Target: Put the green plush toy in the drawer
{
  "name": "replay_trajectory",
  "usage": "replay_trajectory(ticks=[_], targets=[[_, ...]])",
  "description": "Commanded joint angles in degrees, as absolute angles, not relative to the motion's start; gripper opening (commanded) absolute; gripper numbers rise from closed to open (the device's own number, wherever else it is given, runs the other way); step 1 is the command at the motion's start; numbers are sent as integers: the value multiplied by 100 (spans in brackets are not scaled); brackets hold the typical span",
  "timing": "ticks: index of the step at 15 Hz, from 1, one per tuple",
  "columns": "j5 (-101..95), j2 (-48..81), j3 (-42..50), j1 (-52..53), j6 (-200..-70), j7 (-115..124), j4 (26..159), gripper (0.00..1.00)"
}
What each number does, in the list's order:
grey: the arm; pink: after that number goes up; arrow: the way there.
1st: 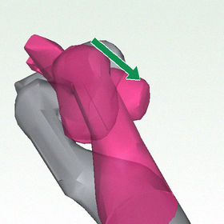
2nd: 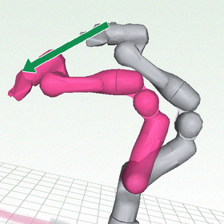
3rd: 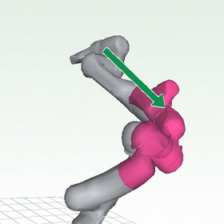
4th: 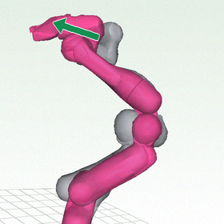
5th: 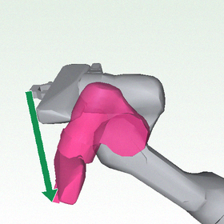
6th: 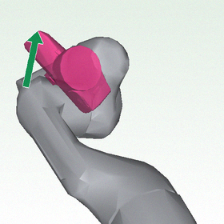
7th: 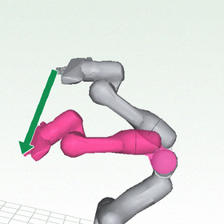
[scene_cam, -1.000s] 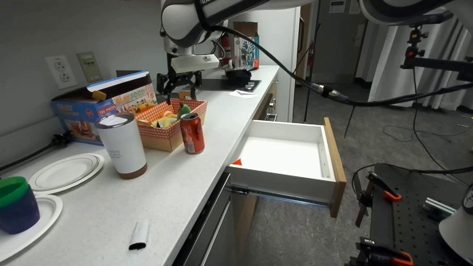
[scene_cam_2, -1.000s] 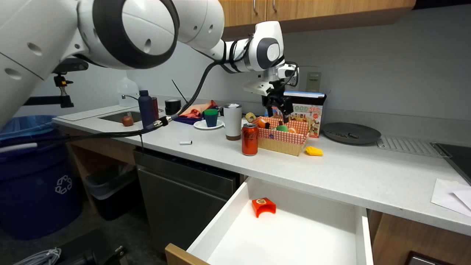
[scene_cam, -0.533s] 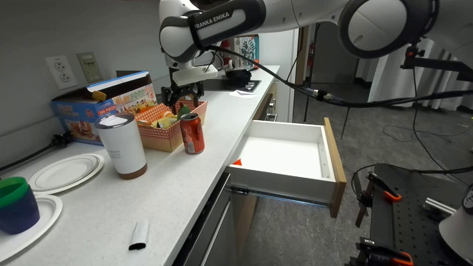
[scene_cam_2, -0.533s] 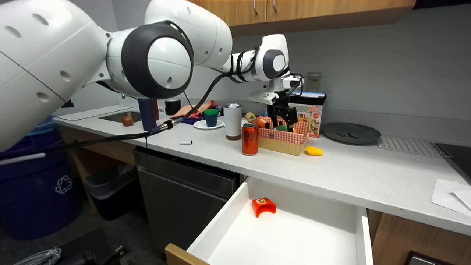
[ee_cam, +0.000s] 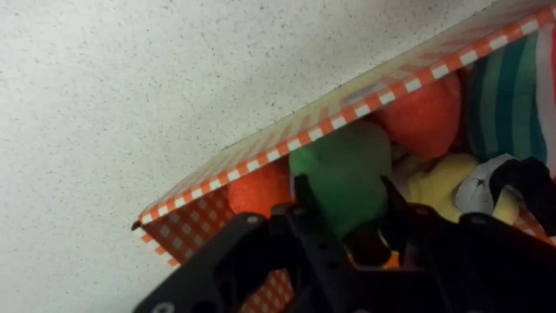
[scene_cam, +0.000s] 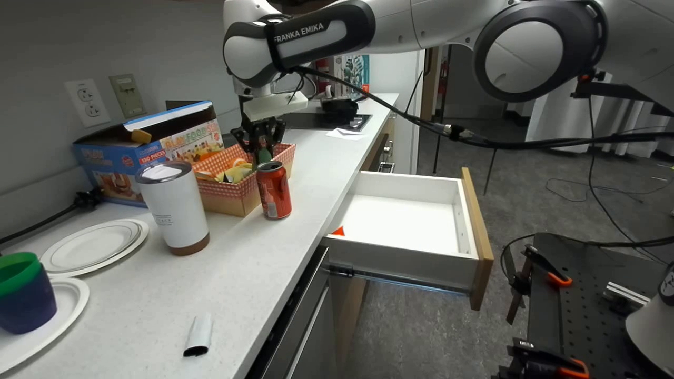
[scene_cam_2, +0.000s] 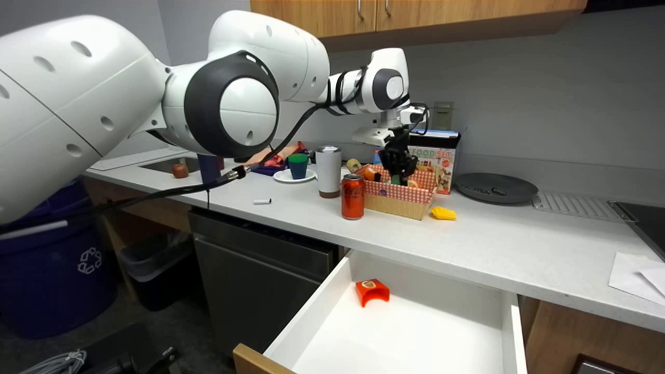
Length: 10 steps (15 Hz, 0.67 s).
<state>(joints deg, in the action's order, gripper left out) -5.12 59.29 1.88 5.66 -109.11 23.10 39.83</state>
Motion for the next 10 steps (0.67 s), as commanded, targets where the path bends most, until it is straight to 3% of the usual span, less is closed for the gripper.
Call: replay_trajectory(ticks=[1, 3, 10], targets=[[-399, 5854, 84, 533, -10583, 2209, 3662, 8], [-430, 5616, 95, 563, -10467, 2253, 3729, 2], [-566, 4438, 223, 577, -10173, 2405, 4309, 4]])
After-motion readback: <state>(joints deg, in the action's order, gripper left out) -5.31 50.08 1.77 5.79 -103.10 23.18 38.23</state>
